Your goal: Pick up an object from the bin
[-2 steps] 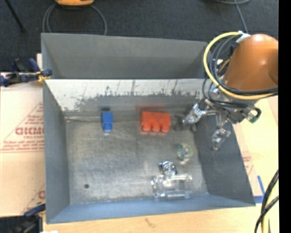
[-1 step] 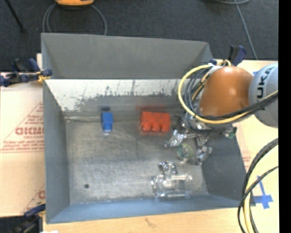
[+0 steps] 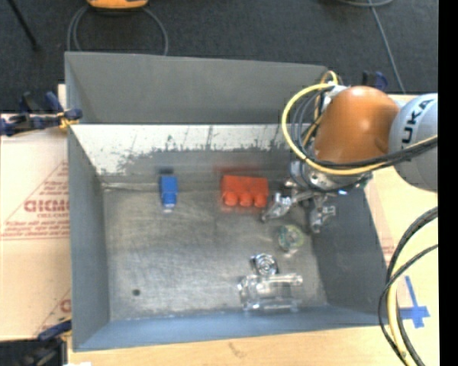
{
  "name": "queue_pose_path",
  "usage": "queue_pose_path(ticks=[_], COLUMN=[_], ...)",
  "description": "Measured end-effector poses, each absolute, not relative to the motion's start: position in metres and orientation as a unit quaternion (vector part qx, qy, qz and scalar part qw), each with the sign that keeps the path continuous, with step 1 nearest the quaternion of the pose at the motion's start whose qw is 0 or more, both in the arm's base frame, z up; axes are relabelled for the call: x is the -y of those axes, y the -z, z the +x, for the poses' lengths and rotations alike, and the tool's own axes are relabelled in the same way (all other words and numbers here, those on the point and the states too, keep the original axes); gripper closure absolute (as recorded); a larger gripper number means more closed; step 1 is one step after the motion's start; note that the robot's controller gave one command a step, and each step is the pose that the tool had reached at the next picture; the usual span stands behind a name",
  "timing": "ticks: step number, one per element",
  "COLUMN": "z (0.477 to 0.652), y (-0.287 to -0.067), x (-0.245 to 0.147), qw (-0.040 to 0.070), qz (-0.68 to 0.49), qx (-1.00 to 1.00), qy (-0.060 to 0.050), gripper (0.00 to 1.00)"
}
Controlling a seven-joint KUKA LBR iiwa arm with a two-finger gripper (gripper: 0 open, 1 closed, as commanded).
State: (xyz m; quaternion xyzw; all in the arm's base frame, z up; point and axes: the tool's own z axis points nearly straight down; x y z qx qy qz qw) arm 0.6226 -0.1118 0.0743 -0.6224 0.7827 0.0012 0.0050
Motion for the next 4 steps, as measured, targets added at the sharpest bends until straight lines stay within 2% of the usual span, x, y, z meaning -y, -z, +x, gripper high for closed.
queue_pose_path(ticks=[1,2,3,4], z=[0.576,0.561,0.500,0.498], y=[-0.076,-0.084,-0.097,-0.095], x=[0.107,0.103,0.076,0.021], qw=[0.011,0.002,0.012,0.019], qz=[-0.746,-0.751,-0.755,-0.807], qx=[-0.666,-0.660,-0.655,-0.589], qy=[0.000,0.000,0.013,0.024], gripper=[0.00,0.00,0.00,0.00])
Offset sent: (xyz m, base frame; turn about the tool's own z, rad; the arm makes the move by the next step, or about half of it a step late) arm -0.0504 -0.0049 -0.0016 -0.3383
